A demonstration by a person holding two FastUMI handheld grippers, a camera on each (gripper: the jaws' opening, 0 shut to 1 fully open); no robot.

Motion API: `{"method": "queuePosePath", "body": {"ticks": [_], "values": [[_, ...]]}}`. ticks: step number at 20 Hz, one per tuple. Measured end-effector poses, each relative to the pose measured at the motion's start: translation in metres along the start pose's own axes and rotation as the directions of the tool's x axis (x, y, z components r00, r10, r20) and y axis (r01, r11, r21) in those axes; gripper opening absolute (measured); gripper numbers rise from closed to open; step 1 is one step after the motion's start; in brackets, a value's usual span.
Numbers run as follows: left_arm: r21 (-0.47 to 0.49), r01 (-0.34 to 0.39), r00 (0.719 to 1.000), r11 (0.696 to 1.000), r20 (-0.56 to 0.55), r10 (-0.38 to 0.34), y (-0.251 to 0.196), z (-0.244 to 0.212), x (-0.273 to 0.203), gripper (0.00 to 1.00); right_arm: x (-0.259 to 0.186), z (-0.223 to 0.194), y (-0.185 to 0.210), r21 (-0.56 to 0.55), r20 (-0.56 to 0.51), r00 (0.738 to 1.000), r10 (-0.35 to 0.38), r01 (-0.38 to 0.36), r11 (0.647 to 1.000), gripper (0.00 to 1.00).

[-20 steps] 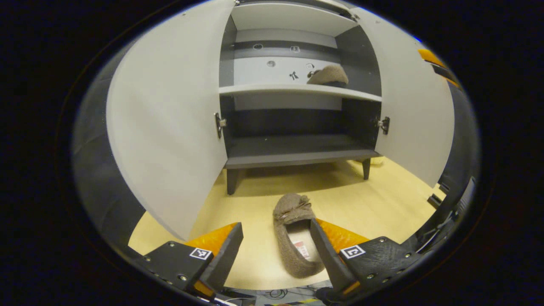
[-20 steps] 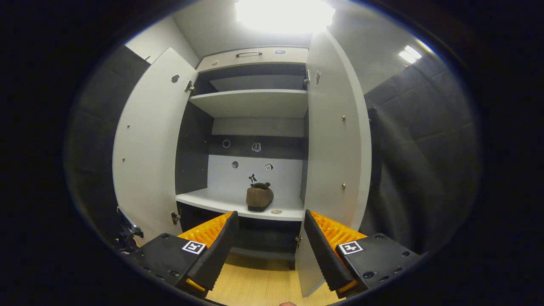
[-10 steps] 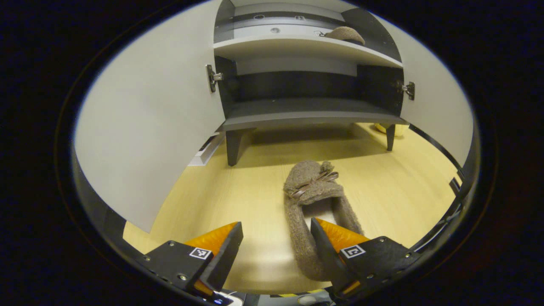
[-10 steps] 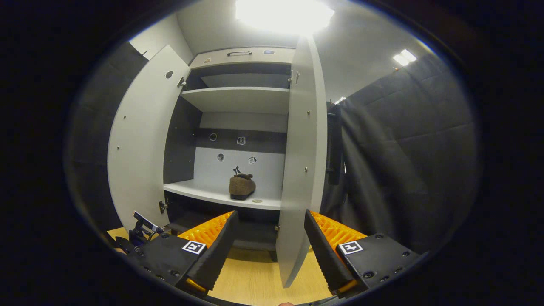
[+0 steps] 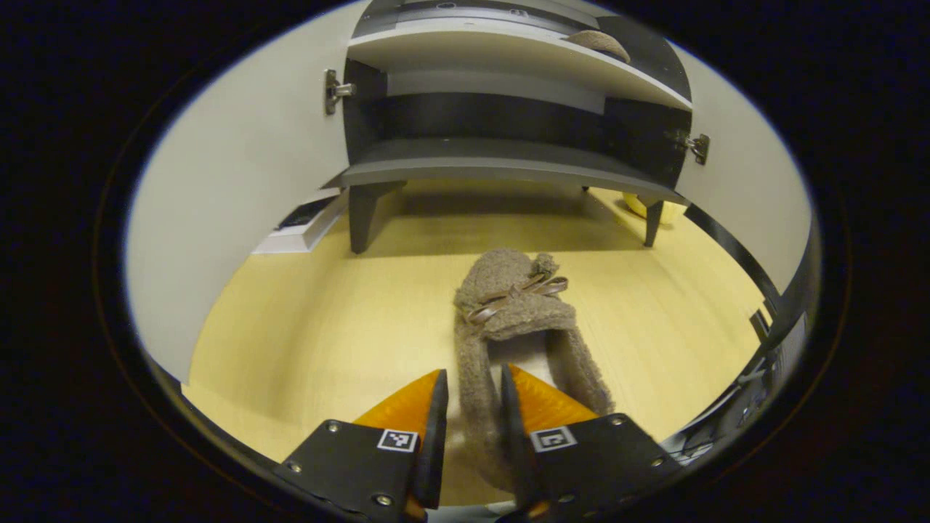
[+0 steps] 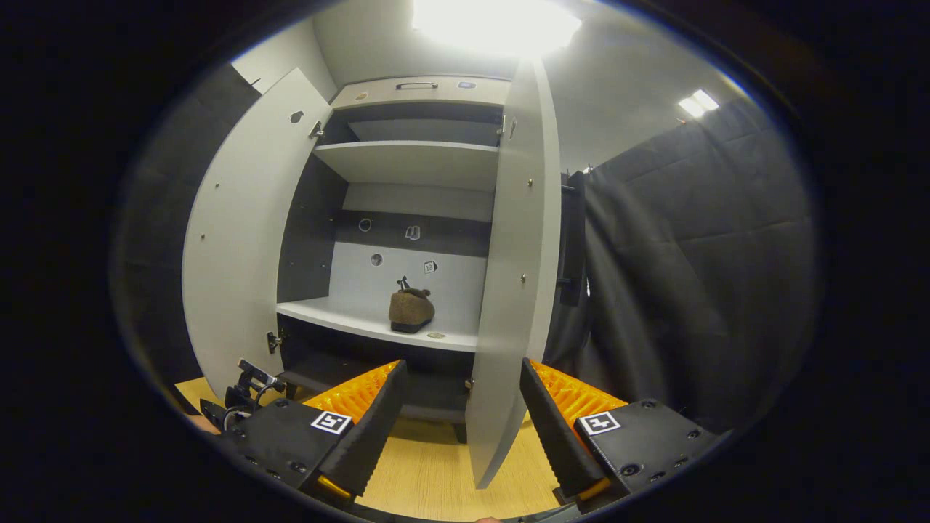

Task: Grab one shoe with the right hand and put it into the shoe cabinet, grab the other shoe with the left hand and put it into the shoe cabinet; then close the right door with the right hand and the left door with the left hand.

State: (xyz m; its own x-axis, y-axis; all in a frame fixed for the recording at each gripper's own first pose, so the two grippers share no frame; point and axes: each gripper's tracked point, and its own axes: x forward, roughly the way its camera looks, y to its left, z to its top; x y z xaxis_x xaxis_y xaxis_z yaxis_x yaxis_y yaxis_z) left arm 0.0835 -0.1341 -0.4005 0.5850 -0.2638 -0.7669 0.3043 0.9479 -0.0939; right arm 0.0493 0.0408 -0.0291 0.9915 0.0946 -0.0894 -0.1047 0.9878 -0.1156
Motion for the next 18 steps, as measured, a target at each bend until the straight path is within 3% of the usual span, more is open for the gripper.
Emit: {"method": "queuePosePath", "body": {"ticks": [1, 3, 4, 9, 14, 18], "values": [[0.029, -0.009, 1.0, 1.0, -0.003, 0.009, 0.0, 0.0, 0.003, 0.27, -0.001, 0.001, -0.001, 0.002, 0.001, 1.0, -0.002, 0.002, 1.0, 0.98], [0.081, -0.027, 1.0, 0.996, 0.013, 0.026, 0.003, 0.009, 0.001, 0.25, 0.0, 0.002, -0.002, 0.006, 0.004, 1.0, -0.007, 0.007, 1.0, 0.98], [0.084, -0.03, 0.999, 0.996, 0.015, 0.029, 0.004, 0.007, 0.002, 0.07, 0.0, 0.002, -0.003, 0.007, 0.003, 1.0, -0.009, 0.009, 1.0, 0.98], [0.055, -0.014, 0.999, 0.998, 0.037, 0.012, 0.004, 0.012, -0.005, 0.01, 0.001, 0.001, -0.006, 0.001, -0.003, 1.0, -0.016, 0.016, 1.0, 0.98], [0.012, 0.028, 0.993, 1.0, 0.112, -0.029, 0.004, 0.045, -0.02, 0.01, 0.001, 0.006, 0.0, -0.014, 0.002, 1.0, 0.006, -0.006, 1.0, 0.98], [0.005, 0.018, 0.979, 1.0, 0.201, -0.019, 0.003, 0.086, -0.041, 0.01, 0.001, 0.007, 0.005, -0.028, -0.001, 1.0, 0.021, -0.021, 0.999, 0.98]]}}
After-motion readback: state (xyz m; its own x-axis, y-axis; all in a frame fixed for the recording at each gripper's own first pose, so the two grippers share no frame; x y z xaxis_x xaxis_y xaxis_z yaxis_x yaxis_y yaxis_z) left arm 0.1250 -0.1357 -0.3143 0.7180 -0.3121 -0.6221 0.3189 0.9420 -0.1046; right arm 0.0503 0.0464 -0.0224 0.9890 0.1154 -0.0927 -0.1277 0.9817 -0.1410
